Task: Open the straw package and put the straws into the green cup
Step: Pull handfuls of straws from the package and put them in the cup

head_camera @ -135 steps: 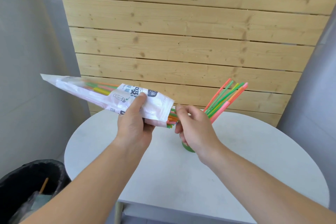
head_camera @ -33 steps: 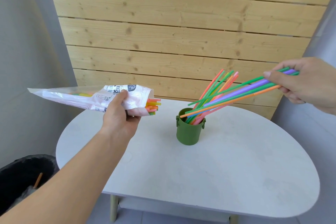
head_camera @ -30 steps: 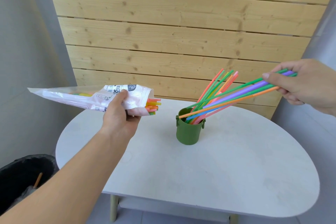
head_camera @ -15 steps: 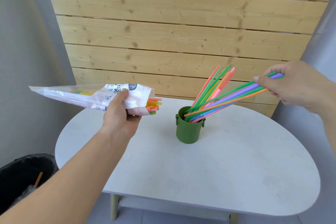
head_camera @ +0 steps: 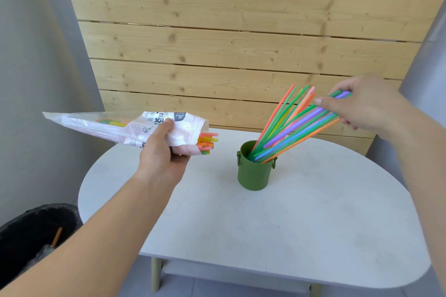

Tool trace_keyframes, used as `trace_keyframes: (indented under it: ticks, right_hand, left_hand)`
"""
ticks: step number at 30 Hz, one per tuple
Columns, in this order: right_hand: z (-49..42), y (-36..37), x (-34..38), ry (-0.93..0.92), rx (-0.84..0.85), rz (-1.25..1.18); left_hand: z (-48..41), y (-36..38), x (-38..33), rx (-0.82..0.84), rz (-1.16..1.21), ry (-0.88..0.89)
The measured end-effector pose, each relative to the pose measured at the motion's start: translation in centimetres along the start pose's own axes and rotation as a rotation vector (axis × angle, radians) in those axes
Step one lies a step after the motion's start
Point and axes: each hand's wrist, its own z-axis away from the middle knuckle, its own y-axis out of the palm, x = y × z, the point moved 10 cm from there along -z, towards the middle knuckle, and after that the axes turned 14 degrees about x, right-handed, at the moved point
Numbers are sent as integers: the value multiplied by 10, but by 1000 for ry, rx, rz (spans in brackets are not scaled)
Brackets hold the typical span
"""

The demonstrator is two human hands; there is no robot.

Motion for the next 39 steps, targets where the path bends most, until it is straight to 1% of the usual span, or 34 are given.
trace_keyframes:
  ticks: [3, 8, 11, 13, 15, 17, 20, 24, 27, 30, 32, 35, 36, 37, 38, 39]
  right_hand:
    - [-6, 5, 2, -24, 3, -6]
    - [-13, 10, 11, -101, -150, 96]
    - [-16, 17, 17, -122, -227, 159]
    - [-19, 23, 21, -121, -253, 176]
    - [-24, 30, 23, -112, -242, 200]
    - [-29, 38, 24, -86, -201, 258]
    - [-36, 42, 19, 3, -118, 308]
    - [-36, 38, 11, 97, -59, 319]
    - [-28, 32, 14, 78, -71, 270]
    - [-17, 17, 24, 29, -180, 212]
    - [-1, 2, 41, -53, -331, 180]
    - [42, -13, 84, -341, -623, 128]
    - [53, -7, 94, -419, -641, 69]
    - [57, 6, 100, -454, -579, -26]
    - [54, 27, 103, -425, -450, -141]
    - [47, 54, 102, -345, -283, -264]
  left_hand:
    - [-1, -3, -1, 2, 14, -10]
    - [-4, -6, 2, 20, -25, -41]
    - [-4, -7, 1, 12, 1, -13]
    - [-4, -2, 1, 48, -3, -8]
    - [-3, 2, 3, 76, -18, -21]
    - [-3, -2, 4, 50, -23, -29]
    - [-3, -2, 1, 66, -20, -25]
    - [-1, -2, -4, 75, -8, -6]
    - [1, -1, -6, 54, 7, 6]
    - [4, 5, -6, 78, 5, -6]
    - [5, 7, -6, 94, 0, -20]
    - [6, 13, -7, 120, 29, -25]
    - [6, 16, -9, 139, 28, -22]
    - [7, 19, -10, 150, 22, -14]
    - [8, 21, -13, 148, 19, 4]
    - [9, 21, -17, 128, 19, 30]
